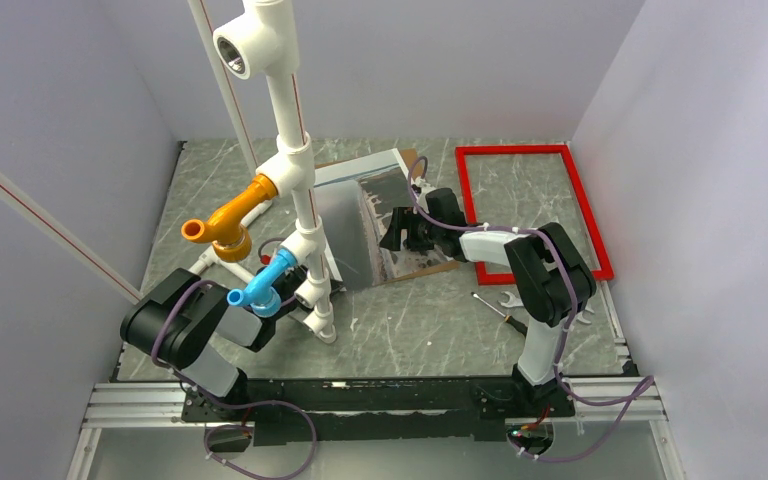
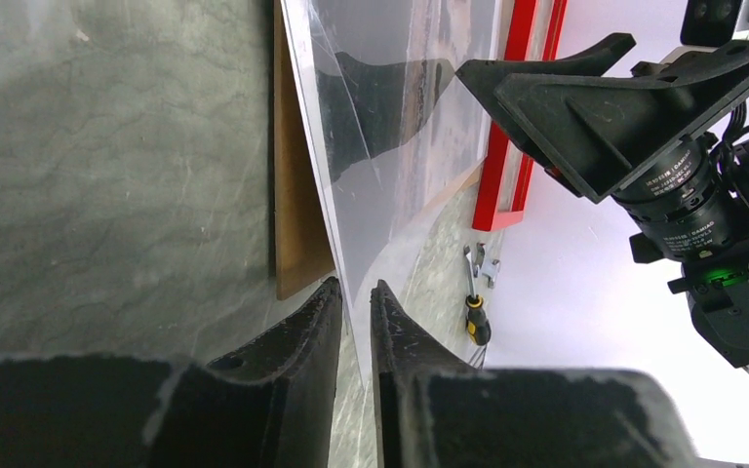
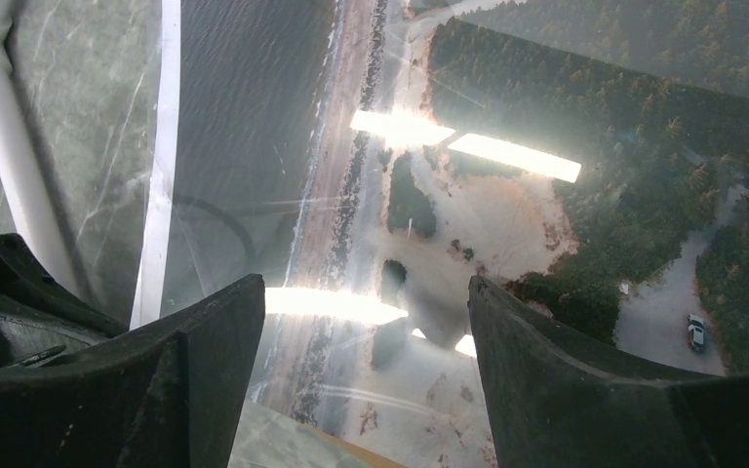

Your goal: Take the photo out of the frame

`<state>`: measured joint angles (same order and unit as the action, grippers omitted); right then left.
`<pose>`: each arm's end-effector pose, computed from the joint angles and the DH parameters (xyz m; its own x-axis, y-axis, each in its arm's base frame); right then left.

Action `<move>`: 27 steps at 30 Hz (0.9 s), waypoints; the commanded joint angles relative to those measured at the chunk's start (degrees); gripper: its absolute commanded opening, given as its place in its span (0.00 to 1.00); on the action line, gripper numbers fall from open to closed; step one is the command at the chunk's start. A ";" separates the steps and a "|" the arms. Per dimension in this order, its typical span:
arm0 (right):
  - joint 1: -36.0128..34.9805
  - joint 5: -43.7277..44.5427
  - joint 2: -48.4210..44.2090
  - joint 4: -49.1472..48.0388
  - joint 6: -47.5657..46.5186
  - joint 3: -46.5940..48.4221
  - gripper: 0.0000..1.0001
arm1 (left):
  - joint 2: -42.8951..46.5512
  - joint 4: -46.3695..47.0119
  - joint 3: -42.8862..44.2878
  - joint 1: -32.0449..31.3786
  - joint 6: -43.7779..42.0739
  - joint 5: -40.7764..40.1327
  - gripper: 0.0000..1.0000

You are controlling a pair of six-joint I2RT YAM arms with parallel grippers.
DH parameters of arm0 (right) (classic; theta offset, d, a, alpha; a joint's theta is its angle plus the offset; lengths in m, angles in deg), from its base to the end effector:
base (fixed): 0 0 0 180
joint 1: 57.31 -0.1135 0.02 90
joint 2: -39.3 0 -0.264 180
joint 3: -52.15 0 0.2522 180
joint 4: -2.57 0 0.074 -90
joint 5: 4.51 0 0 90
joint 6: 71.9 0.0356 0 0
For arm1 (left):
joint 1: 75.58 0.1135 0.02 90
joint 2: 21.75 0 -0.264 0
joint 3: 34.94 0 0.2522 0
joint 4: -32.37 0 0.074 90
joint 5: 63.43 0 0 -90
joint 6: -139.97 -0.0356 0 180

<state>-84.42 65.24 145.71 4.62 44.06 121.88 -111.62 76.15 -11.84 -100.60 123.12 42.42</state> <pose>0.3332 0.1844 0.1489 -0.7931 0.0554 -0.6066 -0.3567 0.7650 0.5362 0.1939 -0.1012 0.1035 -0.7100 -0.6846 -0.1648 -0.1547 0.3799 -0.9120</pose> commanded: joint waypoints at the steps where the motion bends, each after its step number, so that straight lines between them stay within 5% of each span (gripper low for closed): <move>1: -0.77 -0.58 1.84 3.97 -0.29 -0.25 0.79 | -0.05 2.06 0.93 -0.28 -0.71 -1.40 0.20; 11: -1.18 0.40 0.89 4.18 -1.31 -0.47 0.81 | 4.02 -1.71 1.03 -0.21 -3.02 -1.43 0.02; 17: -1.64 1.59 -3.98 1.42 -3.43 -3.39 0.93 | 12.32 -18.05 5.40 -0.27 -8.56 -2.24 0.00; 27: -3.21 3.89 -11.25 2.87 -7.11 -4.10 0.96 | 24.19 -41.97 14.28 -0.24 -15.74 -4.51 0.00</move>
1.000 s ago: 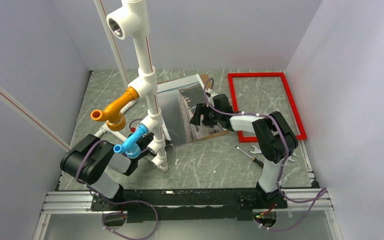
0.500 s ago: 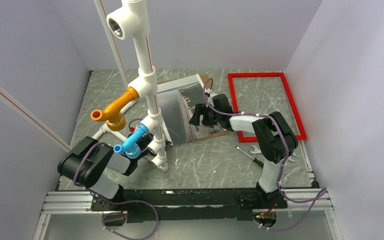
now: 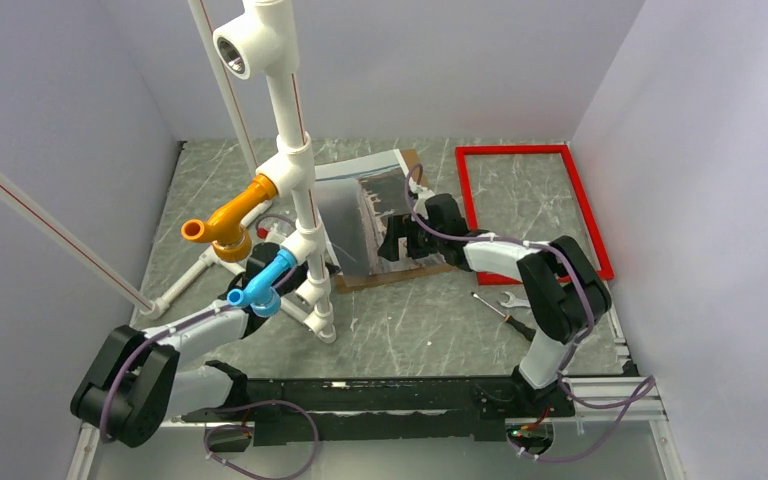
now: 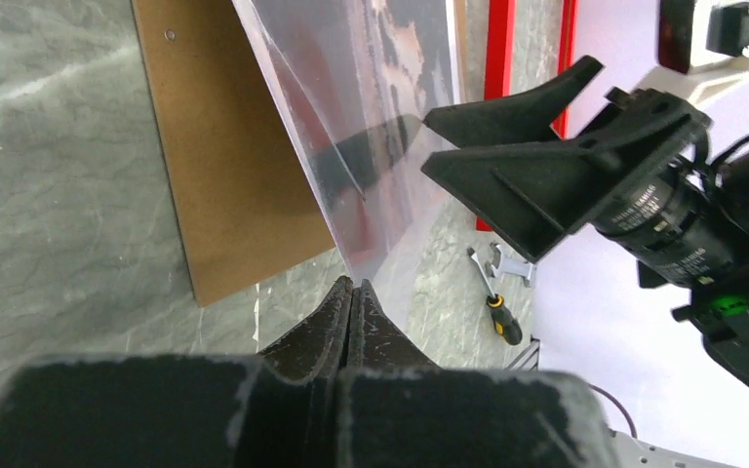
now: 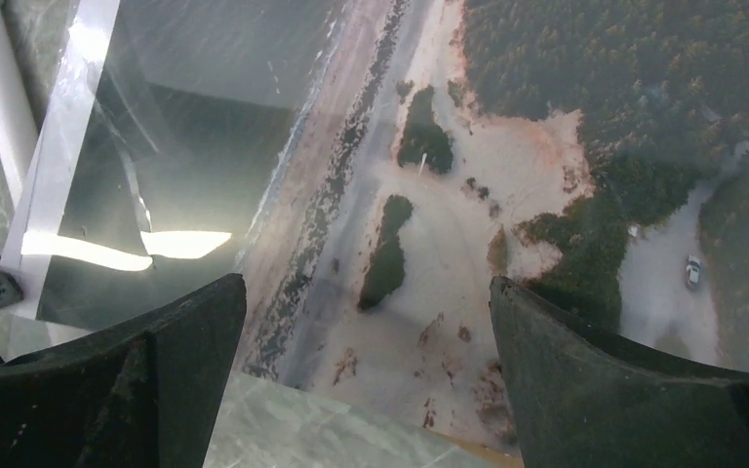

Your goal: Take the photo out of the frame

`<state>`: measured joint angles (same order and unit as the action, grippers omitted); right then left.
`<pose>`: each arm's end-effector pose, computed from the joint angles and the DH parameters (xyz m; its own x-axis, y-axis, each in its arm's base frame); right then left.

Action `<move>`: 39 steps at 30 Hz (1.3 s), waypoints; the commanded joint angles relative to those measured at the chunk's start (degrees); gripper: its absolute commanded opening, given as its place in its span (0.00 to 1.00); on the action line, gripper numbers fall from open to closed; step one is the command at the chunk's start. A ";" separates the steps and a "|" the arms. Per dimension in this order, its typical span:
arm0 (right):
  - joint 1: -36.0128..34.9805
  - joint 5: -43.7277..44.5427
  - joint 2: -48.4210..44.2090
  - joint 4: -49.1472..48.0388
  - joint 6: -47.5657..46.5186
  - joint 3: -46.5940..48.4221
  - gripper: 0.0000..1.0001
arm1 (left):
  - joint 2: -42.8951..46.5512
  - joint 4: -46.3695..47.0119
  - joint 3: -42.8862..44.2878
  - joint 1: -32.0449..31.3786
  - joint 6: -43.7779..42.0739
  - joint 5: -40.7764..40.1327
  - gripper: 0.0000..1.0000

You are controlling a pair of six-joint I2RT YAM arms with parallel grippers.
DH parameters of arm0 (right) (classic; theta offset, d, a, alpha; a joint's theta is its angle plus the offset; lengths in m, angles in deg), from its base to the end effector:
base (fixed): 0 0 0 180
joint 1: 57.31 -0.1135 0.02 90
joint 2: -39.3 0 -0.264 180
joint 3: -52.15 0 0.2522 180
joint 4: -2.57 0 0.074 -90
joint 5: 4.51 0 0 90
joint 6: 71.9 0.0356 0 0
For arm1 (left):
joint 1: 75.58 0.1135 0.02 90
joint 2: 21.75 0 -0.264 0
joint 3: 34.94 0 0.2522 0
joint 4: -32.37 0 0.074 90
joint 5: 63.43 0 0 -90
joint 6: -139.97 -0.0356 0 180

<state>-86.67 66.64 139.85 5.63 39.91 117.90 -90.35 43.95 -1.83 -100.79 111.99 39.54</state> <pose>0.3085 0.1868 0.1630 -0.7516 -0.0194 -0.6593 -0.4385 0.7615 0.4774 0.2032 -0.1045 0.1688 -0.7025 -0.6204 -0.3486 -0.0420 0.5251 -0.8500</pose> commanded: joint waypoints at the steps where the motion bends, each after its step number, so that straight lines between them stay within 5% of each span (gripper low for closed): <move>1: -1.22 3.32 -6.52 3.09 -3.33 0.21 0.97 | 3.20 -11.06 5.11 -0.04 -4.93 -1.15 0.00; 23: -10.16 9.65 -24.88 7.81 -12.81 -4.98 1.00 | 10.20 -35.85 19.78 0.73 -8.03 1.21 0.00; 33: -21.57 8.06 -22.00 -9.33 -16.75 -9.95 0.99 | 15.53 -40.50 20.02 0.69 -8.21 0.26 0.00; 39: -28.53 15.15 -14.13 -15.86 -16.19 -7.11 0.90 | 18.63 -43.13 19.96 0.69 -7.92 0.15 0.00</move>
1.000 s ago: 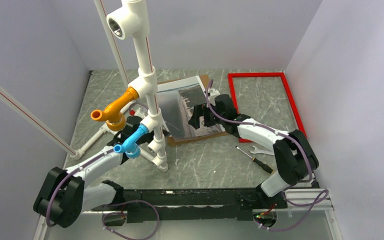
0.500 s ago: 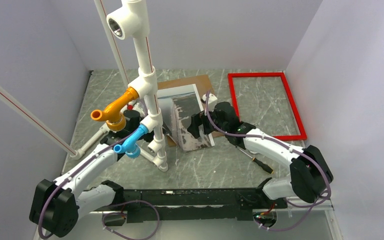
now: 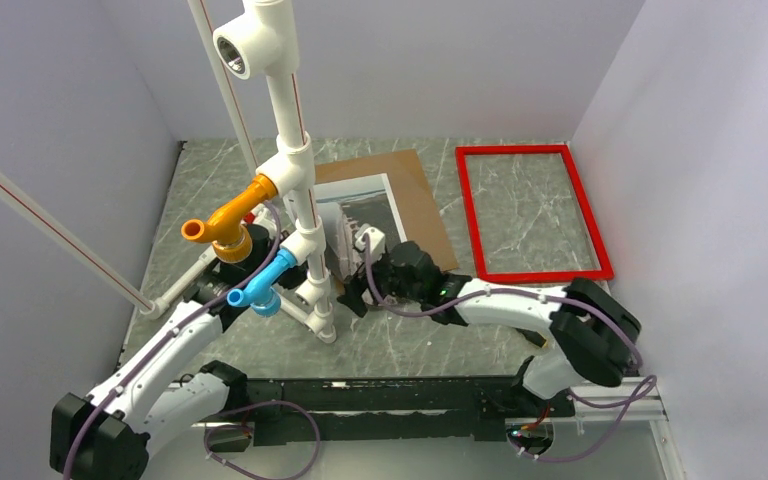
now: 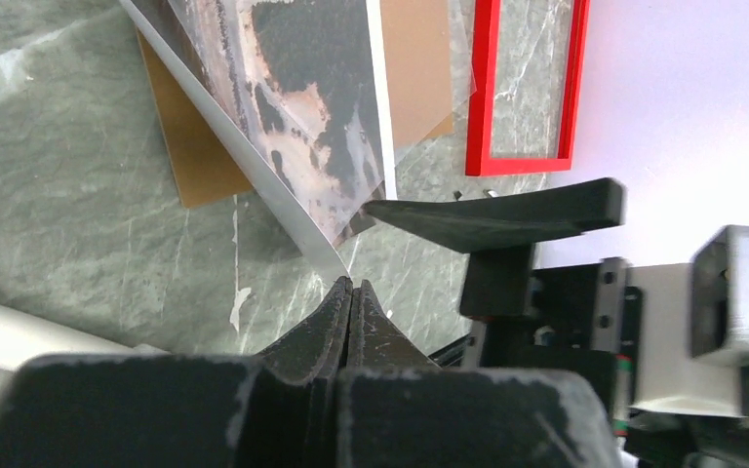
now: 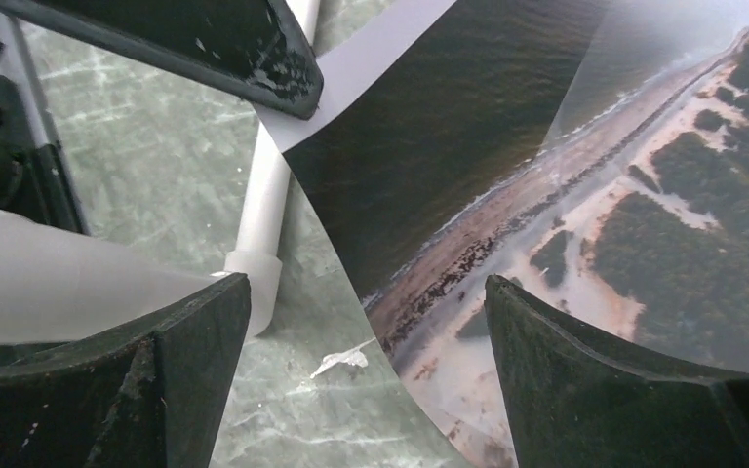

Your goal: Take the photo out of the frame

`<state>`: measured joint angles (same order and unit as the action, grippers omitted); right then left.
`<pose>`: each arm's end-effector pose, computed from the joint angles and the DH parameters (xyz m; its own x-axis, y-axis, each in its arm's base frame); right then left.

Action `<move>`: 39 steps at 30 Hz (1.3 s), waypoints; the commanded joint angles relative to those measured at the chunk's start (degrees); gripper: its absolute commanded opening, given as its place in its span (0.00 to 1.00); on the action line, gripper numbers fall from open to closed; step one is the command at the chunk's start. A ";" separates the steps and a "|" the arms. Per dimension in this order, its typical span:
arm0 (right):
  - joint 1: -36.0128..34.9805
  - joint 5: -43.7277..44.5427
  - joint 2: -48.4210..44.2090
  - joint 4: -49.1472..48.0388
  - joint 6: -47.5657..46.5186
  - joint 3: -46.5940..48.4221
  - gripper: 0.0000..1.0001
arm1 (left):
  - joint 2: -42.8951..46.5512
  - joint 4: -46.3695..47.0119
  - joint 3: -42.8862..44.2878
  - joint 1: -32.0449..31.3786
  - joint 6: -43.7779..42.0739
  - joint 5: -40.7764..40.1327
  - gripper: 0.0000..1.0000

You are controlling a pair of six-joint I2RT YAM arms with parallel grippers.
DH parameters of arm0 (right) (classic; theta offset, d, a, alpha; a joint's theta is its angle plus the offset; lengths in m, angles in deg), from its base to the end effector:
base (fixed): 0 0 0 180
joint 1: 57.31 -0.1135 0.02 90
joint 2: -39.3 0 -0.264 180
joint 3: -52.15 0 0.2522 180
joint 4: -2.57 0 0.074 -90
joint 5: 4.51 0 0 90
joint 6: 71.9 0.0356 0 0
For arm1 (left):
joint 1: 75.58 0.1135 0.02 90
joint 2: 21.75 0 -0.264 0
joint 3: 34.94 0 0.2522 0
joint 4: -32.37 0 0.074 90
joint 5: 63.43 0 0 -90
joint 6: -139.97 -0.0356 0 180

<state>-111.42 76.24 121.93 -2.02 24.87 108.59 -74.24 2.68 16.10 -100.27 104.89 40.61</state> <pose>0.1794 0.2577 0.2238 -0.3189 -0.2422 -0.9163 -0.8556 0.4895 0.1684 0.1820 -0.0932 0.2604 -0.7560 -0.5262 -0.3892 -0.0432 0.6335 -0.7725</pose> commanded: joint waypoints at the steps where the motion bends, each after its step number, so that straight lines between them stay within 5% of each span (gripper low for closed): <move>1: -5.03 8.48 4.99 -8.61 -1.17 2.68 0.89 | 3.01 -2.48 2.21 0.20 -0.90 -1.21 0.00; 6: -6.99 15.87 7.01 -15.69 1.68 0.99 0.75 | 5.17 -4.06 2.08 0.25 -0.76 -1.93 0.00; 17: -7.77 17.36 12.80 -17.62 3.93 5.75 0.47 | 6.40 -6.04 3.99 0.33 -0.44 -2.95 0.00; 20: -7.75 14.42 12.63 -17.72 5.53 6.62 0.24 | 7.03 -6.81 5.26 0.47 -0.84 -3.77 0.00; 21: -7.77 13.71 12.32 -17.95 6.10 6.63 0.17 | 7.30 -7.27 5.92 0.56 -1.45 -4.21 0.04; 23: -7.78 11.84 11.69 -17.70 7.23 7.05 0.01 | 8.38 -8.58 7.78 0.60 -3.15 -5.81 0.27; 28: -7.48 9.57 8.86 -15.44 9.78 8.60 0.00 | 11.96 -14.14 12.56 0.61 -7.69 -12.19 0.68; 39: 2.45 -8.85 2.22 -13.27 29.41 12.00 0.00 | 19.48 -27.20 18.41 0.69 -15.38 -26.47 0.79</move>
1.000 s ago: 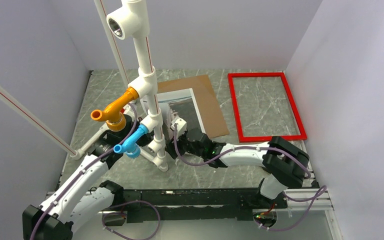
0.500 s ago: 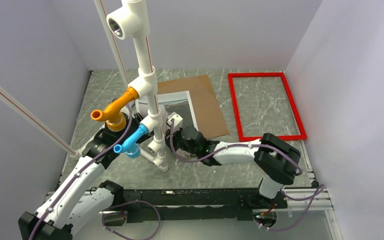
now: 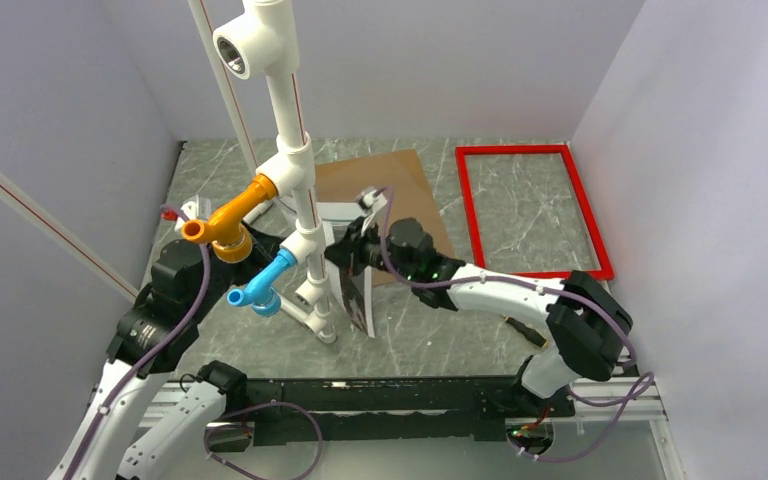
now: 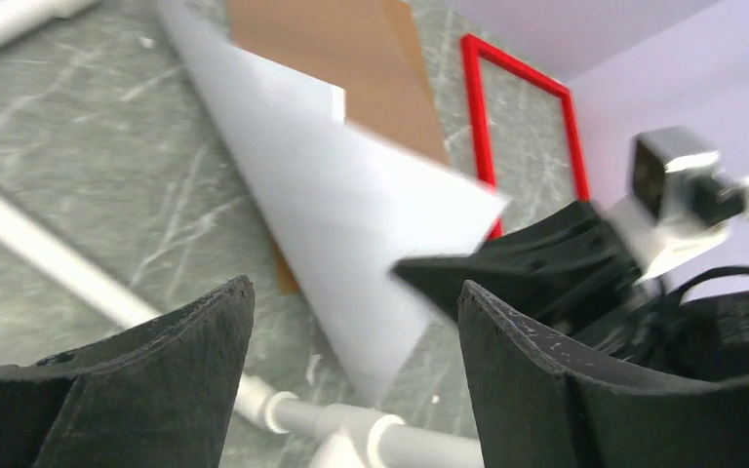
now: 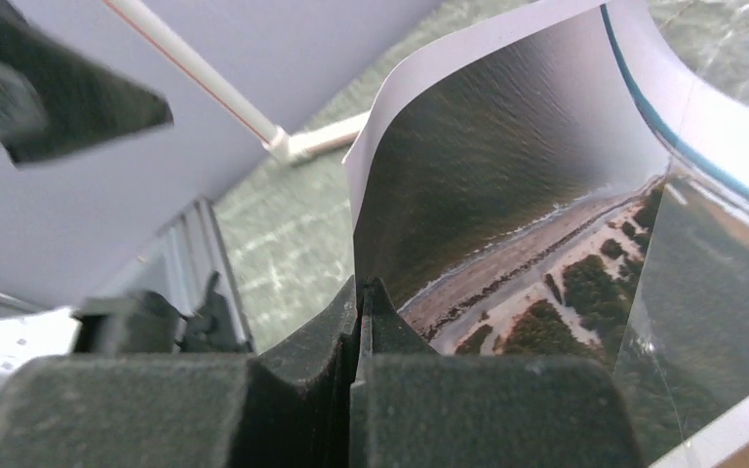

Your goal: Take the photo out of the frame

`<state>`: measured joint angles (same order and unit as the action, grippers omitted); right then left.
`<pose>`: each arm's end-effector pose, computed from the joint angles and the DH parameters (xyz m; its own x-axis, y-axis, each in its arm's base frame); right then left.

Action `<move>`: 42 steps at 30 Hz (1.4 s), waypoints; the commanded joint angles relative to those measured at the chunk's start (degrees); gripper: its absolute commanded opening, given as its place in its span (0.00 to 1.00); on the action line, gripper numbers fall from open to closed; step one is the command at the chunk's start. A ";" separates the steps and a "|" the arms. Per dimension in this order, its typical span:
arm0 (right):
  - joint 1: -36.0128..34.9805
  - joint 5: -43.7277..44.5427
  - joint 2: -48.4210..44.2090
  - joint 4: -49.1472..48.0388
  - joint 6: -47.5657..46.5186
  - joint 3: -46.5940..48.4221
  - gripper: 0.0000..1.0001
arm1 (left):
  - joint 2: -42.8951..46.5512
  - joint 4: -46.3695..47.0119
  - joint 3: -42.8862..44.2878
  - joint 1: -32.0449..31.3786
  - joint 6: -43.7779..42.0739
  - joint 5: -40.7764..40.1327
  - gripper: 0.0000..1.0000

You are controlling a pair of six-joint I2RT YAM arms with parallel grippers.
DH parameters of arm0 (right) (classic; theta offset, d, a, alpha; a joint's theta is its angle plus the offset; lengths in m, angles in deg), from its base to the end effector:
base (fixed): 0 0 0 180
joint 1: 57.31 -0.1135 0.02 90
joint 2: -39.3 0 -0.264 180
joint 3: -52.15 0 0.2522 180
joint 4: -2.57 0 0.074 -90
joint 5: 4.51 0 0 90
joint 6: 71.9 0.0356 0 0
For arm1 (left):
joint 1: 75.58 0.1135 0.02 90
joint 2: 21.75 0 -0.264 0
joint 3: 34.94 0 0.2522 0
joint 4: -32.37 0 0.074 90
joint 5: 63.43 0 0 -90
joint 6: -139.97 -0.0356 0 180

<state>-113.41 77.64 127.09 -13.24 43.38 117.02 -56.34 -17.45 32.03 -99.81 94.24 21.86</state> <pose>0.1915 0.2937 0.2656 -0.4458 0.0950 -0.8901 -0.7824 0.4418 0.4390 0.1107 -0.0466 0.3656 -0.4313 -0.5688 -0.7003 0.0509 0.7597 -0.6483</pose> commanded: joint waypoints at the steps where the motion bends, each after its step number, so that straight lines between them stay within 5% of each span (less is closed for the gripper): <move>1: 5.78 -12.20 -3.50 -2.22 13.16 3.74 0.00 | 2.02 -8.27 2.72 0.22 -5.39 -9.09 0.80; 16: 27.10 -32.43 -8.75 0.93 31.49 19.46 0.00 | 5.61 -13.01 0.96 0.23 -6.87 -10.32 0.81; 23: 34.96 -32.22 -3.52 23.46 5.29 38.80 0.00 | 2.75 -11.50 2.38 0.23 -9.47 -6.09 0.84; 30: 34.22 -29.97 5.13 42.38 -26.27 57.41 0.00 | -5.79 -13.63 8.45 0.67 -14.32 -6.08 0.85; 35: 28.78 -23.95 6.42 50.20 -50.31 54.16 0.00 | -9.00 -11.64 10.09 5.23 -15.94 -2.81 0.87; 39: 19.99 -6.67 4.19 48.15 -65.17 40.20 0.00 | -11.86 -5.92 7.35 15.39 -14.87 14.03 0.87; 42: 16.20 -2.16 2.11 41.73 -72.88 26.78 0.00 | -15.42 0.83 2.78 22.36 -11.14 28.21 0.84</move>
<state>-92.64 64.13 131.94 31.55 -10.63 156.85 -68.08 -25.97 38.87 -84.01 80.56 30.29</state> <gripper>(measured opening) 0.007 0.855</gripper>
